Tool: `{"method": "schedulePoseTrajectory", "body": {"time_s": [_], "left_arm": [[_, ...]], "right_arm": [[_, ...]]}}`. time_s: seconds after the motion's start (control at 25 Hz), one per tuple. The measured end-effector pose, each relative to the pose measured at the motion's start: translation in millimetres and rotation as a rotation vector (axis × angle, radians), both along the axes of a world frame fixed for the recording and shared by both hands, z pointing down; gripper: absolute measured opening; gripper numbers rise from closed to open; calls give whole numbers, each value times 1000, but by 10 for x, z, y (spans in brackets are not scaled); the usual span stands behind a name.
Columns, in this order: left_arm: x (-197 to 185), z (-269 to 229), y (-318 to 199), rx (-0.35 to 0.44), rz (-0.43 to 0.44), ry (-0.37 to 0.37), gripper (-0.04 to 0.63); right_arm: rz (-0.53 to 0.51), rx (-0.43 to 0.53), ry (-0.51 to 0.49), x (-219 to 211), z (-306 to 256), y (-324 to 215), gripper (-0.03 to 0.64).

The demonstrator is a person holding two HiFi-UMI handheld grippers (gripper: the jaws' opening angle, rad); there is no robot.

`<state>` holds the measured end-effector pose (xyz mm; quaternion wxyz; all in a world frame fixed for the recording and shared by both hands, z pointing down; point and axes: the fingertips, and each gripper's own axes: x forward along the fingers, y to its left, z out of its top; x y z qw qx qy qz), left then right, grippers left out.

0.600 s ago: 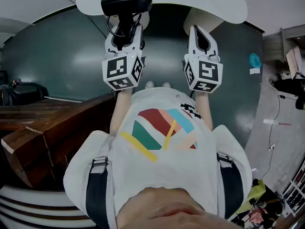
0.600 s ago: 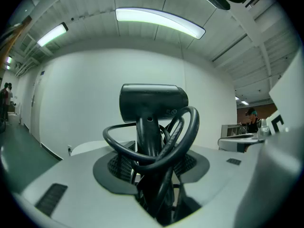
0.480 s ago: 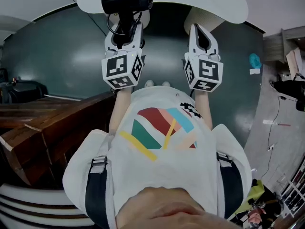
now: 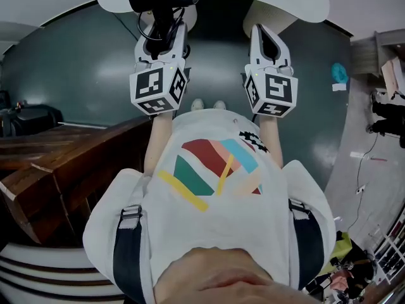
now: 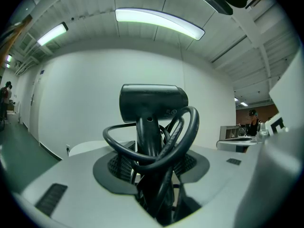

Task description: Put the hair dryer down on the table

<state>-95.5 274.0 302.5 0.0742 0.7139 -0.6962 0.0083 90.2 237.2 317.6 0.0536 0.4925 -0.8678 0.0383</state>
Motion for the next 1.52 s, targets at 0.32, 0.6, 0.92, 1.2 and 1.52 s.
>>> {"method": "schedulePoseTrajectory", "body": {"time_s": [0.32, 0.6, 0.92, 1.2, 1.52], "left_arm": [[123, -89, -44, 29, 1, 4, 221], [219, -167, 18, 58, -25, 24, 221], [273, -334, -1, 80, -36, 11, 221], [378, -397, -205, 106, 22, 24, 221], [362, -318, -516, 119, 70, 21, 221]], "right_arm": [[-49, -28, -61, 114, 48, -13, 11], [-96, 0, -1, 164, 40, 42, 11], [-105, 18, -5, 252, 15, -6, 11], [-69, 48, -23, 348, -66, -181, 11], [-52, 66, 8, 296, -32, -406, 11]]}}
